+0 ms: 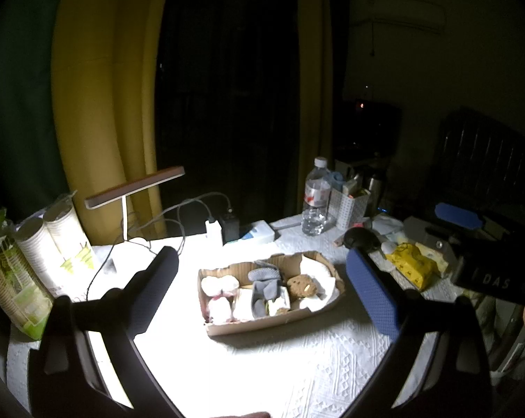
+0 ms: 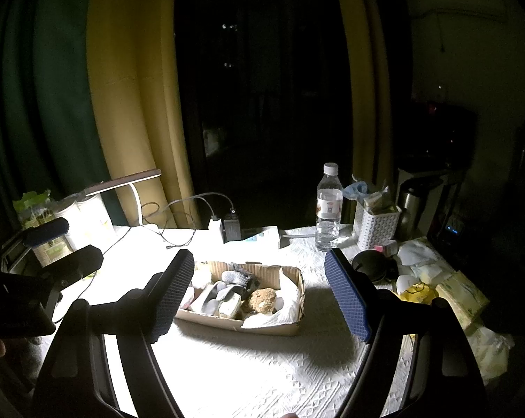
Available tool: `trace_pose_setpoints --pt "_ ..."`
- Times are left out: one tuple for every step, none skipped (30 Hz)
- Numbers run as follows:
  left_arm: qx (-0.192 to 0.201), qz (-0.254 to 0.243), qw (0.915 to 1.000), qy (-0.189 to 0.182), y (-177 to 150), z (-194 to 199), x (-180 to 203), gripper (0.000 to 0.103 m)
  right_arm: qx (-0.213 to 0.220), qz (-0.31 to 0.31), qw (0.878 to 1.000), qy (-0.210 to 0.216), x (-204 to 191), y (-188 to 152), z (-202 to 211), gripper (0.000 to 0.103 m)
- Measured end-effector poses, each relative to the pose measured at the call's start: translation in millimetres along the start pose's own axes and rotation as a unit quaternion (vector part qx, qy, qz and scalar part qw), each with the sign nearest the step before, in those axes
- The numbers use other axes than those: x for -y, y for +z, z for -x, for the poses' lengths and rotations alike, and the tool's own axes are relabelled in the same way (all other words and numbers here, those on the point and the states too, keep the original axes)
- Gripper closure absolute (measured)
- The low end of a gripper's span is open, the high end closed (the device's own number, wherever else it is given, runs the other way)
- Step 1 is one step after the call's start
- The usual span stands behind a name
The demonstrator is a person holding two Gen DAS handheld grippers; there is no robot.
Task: Organize soft objects
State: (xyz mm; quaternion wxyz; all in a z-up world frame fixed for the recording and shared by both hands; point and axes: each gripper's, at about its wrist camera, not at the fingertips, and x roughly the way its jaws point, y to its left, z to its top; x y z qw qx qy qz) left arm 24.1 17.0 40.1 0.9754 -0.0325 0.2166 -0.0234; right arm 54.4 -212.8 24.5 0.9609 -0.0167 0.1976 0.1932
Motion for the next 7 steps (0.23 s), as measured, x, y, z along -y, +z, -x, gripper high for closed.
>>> trace_pose_setpoints --pt "0.000 0.000 1.0000 -0.001 -0.1 -1.4 -0.8 0.005 0.000 0.000 1.000 0.001 -0.5 0.5 0.0 0.023" --pt "0.002 -0.003 1.0000 -0.003 -0.7 -0.9 0.6 0.005 0.000 0.000 1.000 0.001 0.2 0.2 -0.6 0.023" --pt "0.006 -0.008 0.9999 -0.002 -0.8 -0.3 2.5 0.005 0.000 0.000 1.000 0.001 0.0 0.3 -0.7 0.023" --pt "0.008 -0.014 0.9999 0.000 0.4 -2.0 2.6 0.005 0.000 0.000 1.000 0.000 -0.7 0.7 -0.6 0.023" --pt "0.011 -0.021 0.9997 0.003 1.9 -2.5 4.6 0.005 0.000 0.001 1.000 0.001 0.0 0.0 -1.6 0.023" --pt "0.014 -0.027 0.9995 0.003 3.5 -3.1 6.2 0.005 -0.002 0.002 1.000 0.000 0.9 -1.1 -3.1 0.023" --pt "0.013 -0.031 0.9994 0.002 4.9 -5.3 6.4 0.005 -0.003 0.002 1.000 0.000 2.2 -2.8 -5.4 0.023"
